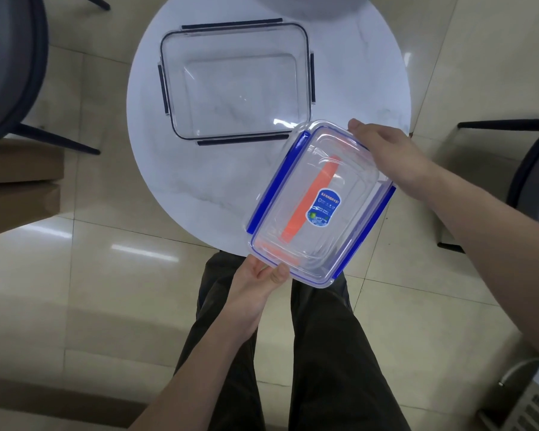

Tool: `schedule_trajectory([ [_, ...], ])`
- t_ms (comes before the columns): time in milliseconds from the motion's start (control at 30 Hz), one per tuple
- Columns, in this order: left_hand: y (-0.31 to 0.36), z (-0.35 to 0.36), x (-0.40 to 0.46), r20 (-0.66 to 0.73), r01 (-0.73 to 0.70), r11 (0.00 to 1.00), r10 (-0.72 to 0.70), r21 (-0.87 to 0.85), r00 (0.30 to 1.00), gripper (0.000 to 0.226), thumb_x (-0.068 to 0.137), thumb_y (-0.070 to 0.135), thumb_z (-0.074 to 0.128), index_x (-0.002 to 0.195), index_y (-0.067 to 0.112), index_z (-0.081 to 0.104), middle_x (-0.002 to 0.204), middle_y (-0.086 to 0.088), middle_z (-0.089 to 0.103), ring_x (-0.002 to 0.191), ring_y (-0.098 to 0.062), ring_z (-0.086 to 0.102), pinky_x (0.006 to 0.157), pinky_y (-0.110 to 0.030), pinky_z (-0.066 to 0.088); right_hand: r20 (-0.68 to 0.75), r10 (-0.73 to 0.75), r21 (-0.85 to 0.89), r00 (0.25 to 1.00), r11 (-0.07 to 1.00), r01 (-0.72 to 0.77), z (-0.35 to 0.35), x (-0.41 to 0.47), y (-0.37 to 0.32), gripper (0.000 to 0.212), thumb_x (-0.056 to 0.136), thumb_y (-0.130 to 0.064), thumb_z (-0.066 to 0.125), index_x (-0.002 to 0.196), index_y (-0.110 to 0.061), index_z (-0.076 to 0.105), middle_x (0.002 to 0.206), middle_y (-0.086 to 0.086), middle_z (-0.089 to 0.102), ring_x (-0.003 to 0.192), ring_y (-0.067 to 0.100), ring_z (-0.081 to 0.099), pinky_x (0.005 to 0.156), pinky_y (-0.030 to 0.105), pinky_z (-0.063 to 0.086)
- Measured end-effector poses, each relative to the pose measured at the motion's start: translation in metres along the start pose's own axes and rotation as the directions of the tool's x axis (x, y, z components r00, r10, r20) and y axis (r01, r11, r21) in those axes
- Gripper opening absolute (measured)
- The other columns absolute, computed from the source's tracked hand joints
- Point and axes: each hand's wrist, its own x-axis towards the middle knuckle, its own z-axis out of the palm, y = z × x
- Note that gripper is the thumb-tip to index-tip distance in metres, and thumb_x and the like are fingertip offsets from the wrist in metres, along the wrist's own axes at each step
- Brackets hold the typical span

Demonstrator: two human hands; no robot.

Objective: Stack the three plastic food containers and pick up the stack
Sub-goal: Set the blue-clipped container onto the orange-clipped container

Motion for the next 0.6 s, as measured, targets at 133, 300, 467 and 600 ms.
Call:
schedule_trajectory([
  [133,0.009,-0.008,-0.013,0.008,-0.048,0.999,0.048,0.000,0.999,0.086,0.072,0.051,0.083,0.142,0.014,0.050,0.135,-0.004,0.068,0.128,-0.018,0.064,0.096,-0.026,0.056,-0.018,0.002,0.012,1.000,1.000,-0.001,0.000,-0.013,-0.004,0.043,0.087,-0.071,0.046,0.080,-0.035,0.069,0.068,-0.029,0.069,0.064,-0.008,0.066,0.055,0.010,0.047],
  [300,0.034,-0.021,-0.027,0.015,-0.107,0.994,0.107,0.000,0.994,0.093,0.069,0.057,0.084,0.142,0.012,0.050,0.136,-0.009,0.067,0.130,-0.023,0.062,0.099,-0.032,0.056,-0.019,-0.006,0.055,1.000,0.998,0.007,0.000,-0.033,-0.011,0.048,0.091,-0.070,0.043,0.091,-0.031,0.071,0.073,-0.023,0.073,0.064,-0.007,0.068,0.067,0.022,0.048],
  [467,0.060,-0.039,-0.036,-0.004,-0.125,0.992,0.126,0.025,0.992,0.083,0.068,0.063,0.082,0.136,0.020,0.059,0.132,-0.004,0.070,0.127,-0.024,0.064,0.106,-0.045,0.053,-0.007,-0.014,0.063,1.000,0.998,0.015,0.002,-0.056,-0.021,0.057,0.096,-0.067,0.036,0.108,-0.023,0.070,0.100,-0.002,0.072,0.095,0.018,0.070,0.087,0.035,0.052],
  [600,0.079,-0.049,-0.043,-0.014,-0.124,0.991,0.124,0.044,0.992,0.088,0.064,0.068,0.082,0.136,0.024,0.058,0.130,0.000,0.072,0.124,-0.022,0.066,0.100,-0.041,0.057,-0.005,-0.005,0.057,1.000,0.998,0.005,0.005,-0.072,-0.027,0.058,0.097,-0.066,0.033,0.117,-0.024,0.067,0.109,0.001,0.071,0.099,0.019,0.069,0.093,0.040,0.055],
])
